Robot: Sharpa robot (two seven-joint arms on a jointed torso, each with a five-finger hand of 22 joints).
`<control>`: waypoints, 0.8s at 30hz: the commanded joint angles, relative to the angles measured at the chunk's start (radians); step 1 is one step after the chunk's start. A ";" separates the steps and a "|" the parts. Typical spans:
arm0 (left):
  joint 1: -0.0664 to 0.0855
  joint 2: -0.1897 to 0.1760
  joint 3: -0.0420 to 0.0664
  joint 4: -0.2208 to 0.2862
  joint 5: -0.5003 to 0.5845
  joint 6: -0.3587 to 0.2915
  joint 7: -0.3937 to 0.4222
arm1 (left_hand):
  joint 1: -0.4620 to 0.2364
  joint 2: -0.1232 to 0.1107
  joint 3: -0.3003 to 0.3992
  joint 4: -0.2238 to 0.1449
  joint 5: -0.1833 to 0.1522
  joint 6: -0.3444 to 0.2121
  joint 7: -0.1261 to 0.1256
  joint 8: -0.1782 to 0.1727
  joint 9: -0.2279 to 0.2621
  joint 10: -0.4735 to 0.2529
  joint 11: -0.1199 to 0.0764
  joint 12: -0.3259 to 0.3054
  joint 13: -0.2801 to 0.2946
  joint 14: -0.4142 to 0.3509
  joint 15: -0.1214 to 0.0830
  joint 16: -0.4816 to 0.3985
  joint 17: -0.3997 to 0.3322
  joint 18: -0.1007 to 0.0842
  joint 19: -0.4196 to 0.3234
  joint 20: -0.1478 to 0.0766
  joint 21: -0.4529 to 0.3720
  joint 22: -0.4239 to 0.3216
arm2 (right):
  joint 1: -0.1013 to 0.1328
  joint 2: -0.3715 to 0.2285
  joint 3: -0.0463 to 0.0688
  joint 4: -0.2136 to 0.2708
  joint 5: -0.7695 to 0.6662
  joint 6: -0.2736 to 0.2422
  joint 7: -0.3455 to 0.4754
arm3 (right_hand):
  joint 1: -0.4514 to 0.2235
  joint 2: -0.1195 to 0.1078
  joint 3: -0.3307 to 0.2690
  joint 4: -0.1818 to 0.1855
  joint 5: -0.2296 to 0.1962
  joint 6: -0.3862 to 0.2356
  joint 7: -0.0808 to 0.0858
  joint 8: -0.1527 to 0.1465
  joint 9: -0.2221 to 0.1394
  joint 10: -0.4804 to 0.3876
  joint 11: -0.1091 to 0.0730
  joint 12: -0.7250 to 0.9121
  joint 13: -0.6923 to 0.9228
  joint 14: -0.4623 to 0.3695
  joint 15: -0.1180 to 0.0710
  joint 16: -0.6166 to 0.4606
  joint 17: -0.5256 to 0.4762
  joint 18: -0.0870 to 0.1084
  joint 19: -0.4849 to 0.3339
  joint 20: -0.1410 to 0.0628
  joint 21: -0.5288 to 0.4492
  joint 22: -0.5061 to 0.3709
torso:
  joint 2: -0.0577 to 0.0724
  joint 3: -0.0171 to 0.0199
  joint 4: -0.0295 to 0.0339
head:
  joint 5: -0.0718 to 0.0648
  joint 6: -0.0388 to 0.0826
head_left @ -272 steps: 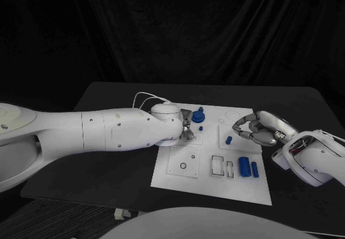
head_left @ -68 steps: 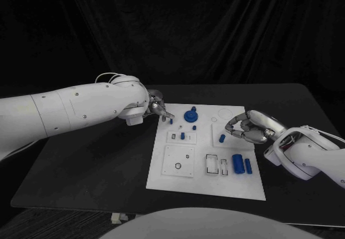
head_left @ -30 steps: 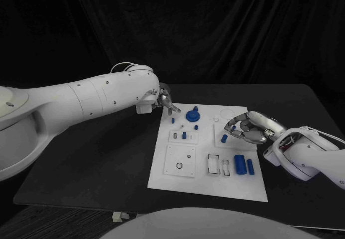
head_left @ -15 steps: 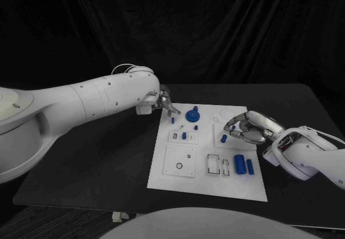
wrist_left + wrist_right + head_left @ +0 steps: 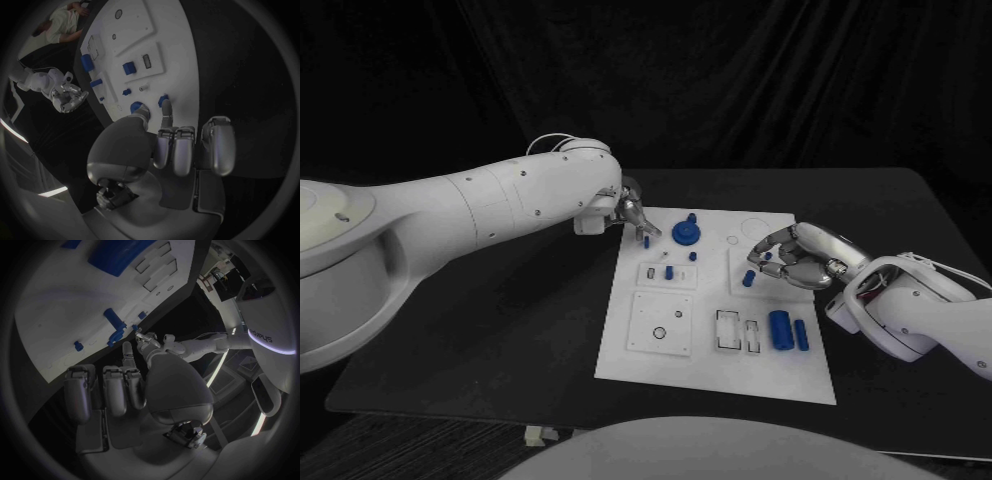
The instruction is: Assemble the parts on the task board
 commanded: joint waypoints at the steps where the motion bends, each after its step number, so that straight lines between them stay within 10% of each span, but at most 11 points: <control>1: -0.003 0.001 0.001 -0.004 0.008 0.015 -0.005 | 0.012 0.002 -0.001 -0.003 0.013 -0.003 -0.001 -0.007 0.002 0.103 0.009 0.004 0.263 0.106 0.008 0.003 0.264 -0.001 0.034 0.007 -0.004 0.206 | -0.002 -0.001 0.000 0.002 -0.001 0.007 -0.002 | 0.010 -0.002 0.001 -0.002 0.004 0.008 0.002 0.007 0.002 0.106 -0.001 0.003 0.263 0.107 -0.001 0.003 0.263 -0.016 0.102 0.002 0.003 0.263 | 0.000 0.0000 0.0002 | -0.001 0.000; 24: -0.010 0.013 0.001 -0.024 0.008 -0.001 0.019 | 0.063 0.006 0.006 -0.003 0.133 -0.009 -0.007 0.013 0.045 0.103 0.004 0.004 0.263 0.106 0.005 0.003 0.264 -0.001 0.033 0.006 -0.002 0.206 | -0.002 -0.003 0.000 0.004 -0.001 0.009 -0.004 | 0.010 -0.003 0.001 -0.002 0.005 0.009 0.001 0.007 0.002 0.106 -0.001 0.003 0.263 0.107 -0.001 0.003 0.263 -0.016 0.102 0.002 0.003 0.263 | 0.000 -0.0001 -0.0002 | -0.008 0.000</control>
